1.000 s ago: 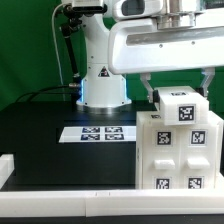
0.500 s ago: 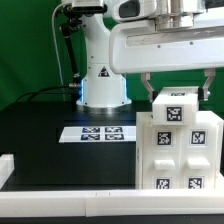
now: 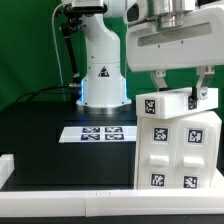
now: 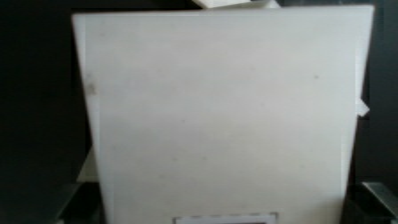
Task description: Assemble cabinet
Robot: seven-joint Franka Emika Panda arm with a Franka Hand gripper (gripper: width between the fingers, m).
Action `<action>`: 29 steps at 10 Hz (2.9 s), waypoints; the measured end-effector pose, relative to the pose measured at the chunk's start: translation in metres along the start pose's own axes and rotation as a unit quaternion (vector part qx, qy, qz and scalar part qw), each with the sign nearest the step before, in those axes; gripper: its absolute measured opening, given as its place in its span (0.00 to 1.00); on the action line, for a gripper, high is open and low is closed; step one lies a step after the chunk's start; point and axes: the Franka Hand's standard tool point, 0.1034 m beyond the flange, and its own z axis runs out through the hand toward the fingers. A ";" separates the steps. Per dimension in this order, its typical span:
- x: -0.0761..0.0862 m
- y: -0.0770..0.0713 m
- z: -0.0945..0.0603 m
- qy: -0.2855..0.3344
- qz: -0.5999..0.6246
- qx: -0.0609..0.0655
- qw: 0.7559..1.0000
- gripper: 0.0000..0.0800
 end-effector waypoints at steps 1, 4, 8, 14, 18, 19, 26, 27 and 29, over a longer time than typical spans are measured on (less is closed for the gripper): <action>0.000 0.000 0.000 -0.002 0.045 0.002 0.999 0.70; -0.001 -0.001 0.000 -0.008 0.142 0.005 0.990 0.70; -0.001 -0.001 0.000 -0.017 0.284 0.010 0.959 0.70; -0.002 0.000 0.002 -0.037 0.505 0.003 0.862 0.70; -0.002 0.000 0.003 -0.042 0.492 0.005 0.869 0.70; -0.002 0.000 0.002 -0.043 0.482 0.006 0.875 0.70; -0.002 -0.008 -0.017 -0.067 0.464 0.034 0.883 1.00; -0.002 -0.007 -0.016 -0.066 0.430 0.029 0.900 1.00; -0.001 -0.013 -0.018 -0.051 0.259 0.028 0.964 1.00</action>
Offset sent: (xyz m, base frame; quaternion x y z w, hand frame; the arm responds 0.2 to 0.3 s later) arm 0.0000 0.0000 0.0000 0.0000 0.0000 0.2571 0.9664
